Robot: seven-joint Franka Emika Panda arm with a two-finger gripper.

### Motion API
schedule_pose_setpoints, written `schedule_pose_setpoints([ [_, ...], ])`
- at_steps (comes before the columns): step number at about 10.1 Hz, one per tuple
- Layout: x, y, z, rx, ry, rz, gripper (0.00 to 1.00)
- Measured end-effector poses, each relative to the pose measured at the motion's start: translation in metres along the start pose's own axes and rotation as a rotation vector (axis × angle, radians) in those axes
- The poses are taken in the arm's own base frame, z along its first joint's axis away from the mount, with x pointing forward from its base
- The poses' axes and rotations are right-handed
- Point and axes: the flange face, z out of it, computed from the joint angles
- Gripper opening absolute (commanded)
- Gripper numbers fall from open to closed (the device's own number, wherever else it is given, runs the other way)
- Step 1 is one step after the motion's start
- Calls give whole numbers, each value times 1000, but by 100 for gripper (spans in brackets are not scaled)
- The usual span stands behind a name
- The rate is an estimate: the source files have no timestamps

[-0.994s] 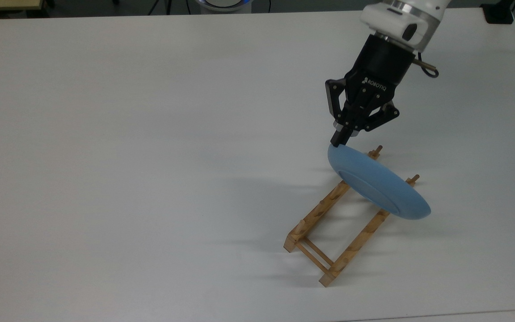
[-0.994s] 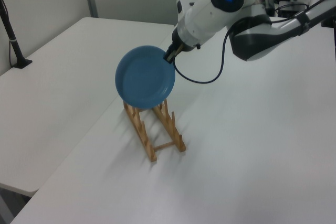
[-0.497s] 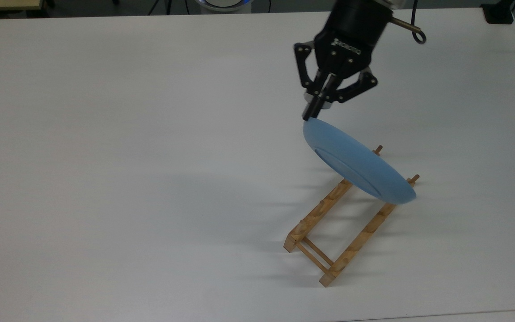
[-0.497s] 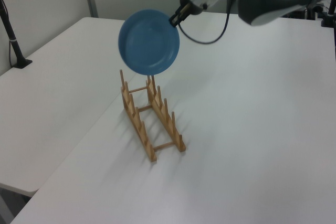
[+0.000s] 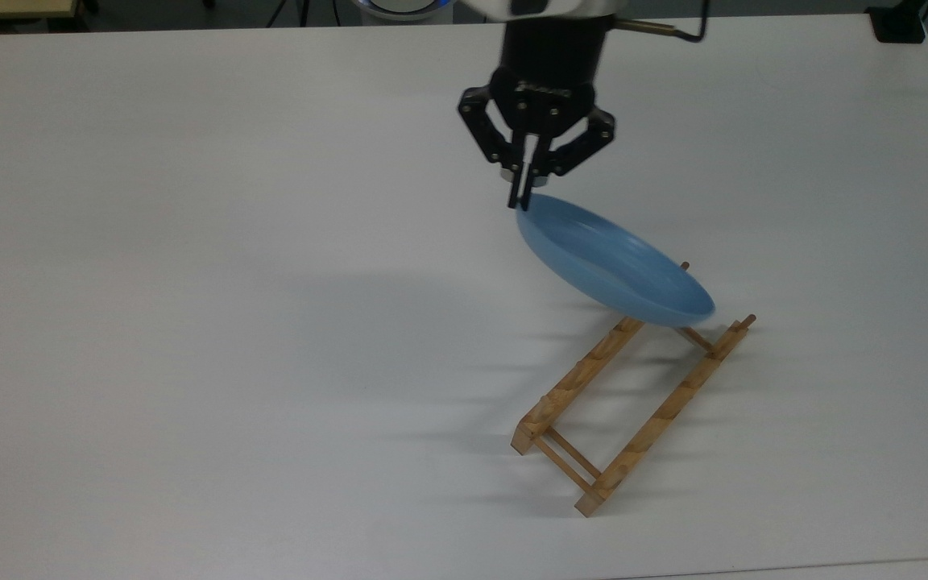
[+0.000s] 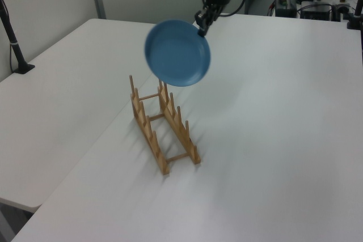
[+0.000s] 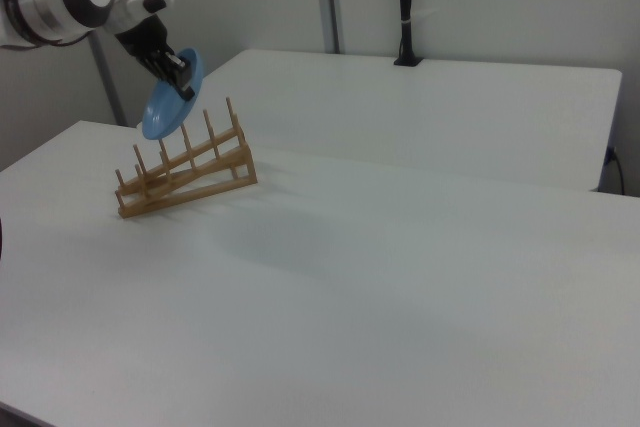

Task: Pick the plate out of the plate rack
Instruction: 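Lift the blue plate up out of the wooden rack, then lower the held plate flat onto the table beside the rack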

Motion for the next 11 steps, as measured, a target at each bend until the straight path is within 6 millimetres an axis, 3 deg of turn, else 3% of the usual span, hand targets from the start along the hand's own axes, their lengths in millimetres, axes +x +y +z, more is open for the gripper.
schedule_pose_setpoints([
  [4,-19,92,13,125,-423,-363,0],
  [6,-39,116,37,182,-574,-622,0],
  [8,-63,126,77,254,-679,-800,0],
  [11,-94,128,169,295,-853,-952,0],
])
